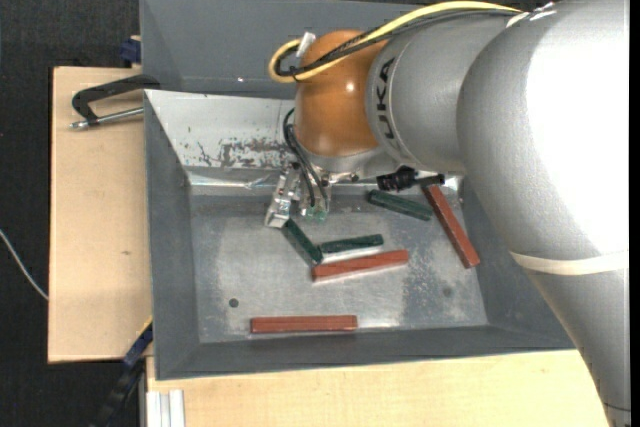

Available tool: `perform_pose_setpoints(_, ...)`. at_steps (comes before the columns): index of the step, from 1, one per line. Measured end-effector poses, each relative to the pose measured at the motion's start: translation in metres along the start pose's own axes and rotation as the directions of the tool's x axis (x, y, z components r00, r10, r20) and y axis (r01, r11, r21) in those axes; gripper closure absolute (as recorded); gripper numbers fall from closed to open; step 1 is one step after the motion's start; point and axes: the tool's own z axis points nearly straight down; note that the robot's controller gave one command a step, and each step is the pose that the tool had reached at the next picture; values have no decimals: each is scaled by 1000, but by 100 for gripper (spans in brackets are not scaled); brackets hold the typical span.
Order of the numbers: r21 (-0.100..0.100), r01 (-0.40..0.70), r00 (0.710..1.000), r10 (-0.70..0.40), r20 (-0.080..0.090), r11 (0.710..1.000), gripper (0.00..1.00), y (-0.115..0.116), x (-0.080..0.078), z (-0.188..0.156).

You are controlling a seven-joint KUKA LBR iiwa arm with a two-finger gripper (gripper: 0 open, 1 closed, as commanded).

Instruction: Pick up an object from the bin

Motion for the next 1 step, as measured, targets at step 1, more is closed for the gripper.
perform_pose_setpoints(1,6,3,1000,-3,3,1000,100,2,-1,-9)
